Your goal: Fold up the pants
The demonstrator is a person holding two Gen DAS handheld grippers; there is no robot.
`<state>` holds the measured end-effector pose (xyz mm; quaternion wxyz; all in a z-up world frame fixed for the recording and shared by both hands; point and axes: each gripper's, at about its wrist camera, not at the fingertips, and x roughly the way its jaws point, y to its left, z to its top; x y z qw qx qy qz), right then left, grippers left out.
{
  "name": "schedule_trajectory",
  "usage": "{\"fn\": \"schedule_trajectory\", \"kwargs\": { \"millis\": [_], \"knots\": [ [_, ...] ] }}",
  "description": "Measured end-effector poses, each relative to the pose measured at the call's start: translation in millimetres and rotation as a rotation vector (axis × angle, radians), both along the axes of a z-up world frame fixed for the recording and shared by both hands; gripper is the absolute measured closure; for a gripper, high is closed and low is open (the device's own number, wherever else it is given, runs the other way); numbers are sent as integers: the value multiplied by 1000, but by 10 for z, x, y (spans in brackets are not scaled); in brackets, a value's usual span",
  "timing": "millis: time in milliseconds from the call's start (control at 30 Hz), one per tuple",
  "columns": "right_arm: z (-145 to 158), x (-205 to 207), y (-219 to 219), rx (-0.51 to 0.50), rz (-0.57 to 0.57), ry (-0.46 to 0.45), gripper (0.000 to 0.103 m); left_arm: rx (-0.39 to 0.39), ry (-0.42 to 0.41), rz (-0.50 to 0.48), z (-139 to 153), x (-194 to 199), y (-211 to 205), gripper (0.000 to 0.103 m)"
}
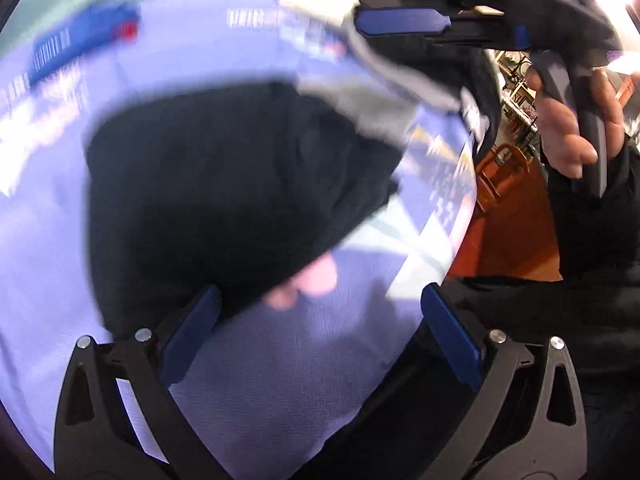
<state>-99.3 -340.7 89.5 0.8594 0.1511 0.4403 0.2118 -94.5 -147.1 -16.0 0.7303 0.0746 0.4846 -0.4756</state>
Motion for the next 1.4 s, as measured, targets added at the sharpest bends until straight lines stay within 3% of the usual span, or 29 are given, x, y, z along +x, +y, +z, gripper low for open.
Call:
{"fn": "schedule_trajectory", "kwargs": {
  "millis": [33,100,133,167,233,333,400,467,533,600,633,700,733,800,900,967,1033,1067,1200,1267,1300,1400],
  "knots": [
    [-115,80,47,-4,7,43,59,-14,-11,5,-7,-26,21,2],
    [-703,285,75,-75,-13,240,59,-23,7,-5,-33,-60,51,2],
    [-873,335,69,-78,-29,289,60,-21,29,-9,-62,-51,63,2],
    [-942,336,-13,-27,-48,291,61,-31,31,-10,-61,-38,73,2],
    [-737,337,-13,-26,-49,278,58,-36,31,-11,-49,-28,72,2],
    [-265,391,182,6,5,124,57,-25,30,-12,-59,-9,44,2],
    [-154,566,391,34,54,94,55,-24,15,-11,1,-40,46,2],
    [-208,794,598,48,101,114,55,-56,-38,-11,155,-120,91,2],
    [-450,1096,751,29,82,162,55,-105,-98,1,313,-181,177,2],
    [-713,1319,780,26,52,219,56,-128,-146,72,377,-107,267,2],
    [-781,1376,779,15,41,242,55,-113,-126,100,321,-30,276,2],
    [-1076,1461,738,47,3,293,55,-83,28,125,11,184,272,2],
    [-1095,1466,775,60,-2,279,55,-91,12,125,-20,167,276,2],
    [-1021,1444,766,78,-6,273,55,-56,-51,96,12,55,214,2],
    [-688,1284,704,135,13,207,51,-71,-53,90,-17,38,231,2],
    [-610,1183,640,120,2,166,31,-102,-36,95,-35,76,309,2],
    [-999,1242,630,74,-22,280,37,-105,-23,97,-31,132,304,2],
    [-1069,1243,611,77,-27,275,39,-96,-21,95,-12,129,300,2],
    [-611,1015,380,169,-23,163,37,-168,-67,95,346,163,526,2],
    [-206,726,97,139,-63,39,9,-188,-114,133,500,249,701,2],
    [-103,611,-34,105,-107,7,2,-177,-108,166,490,363,781,2],
    [-129,357,-374,59,-178,22,1,-178,70,240,201,823,912,2]
  ]
}}
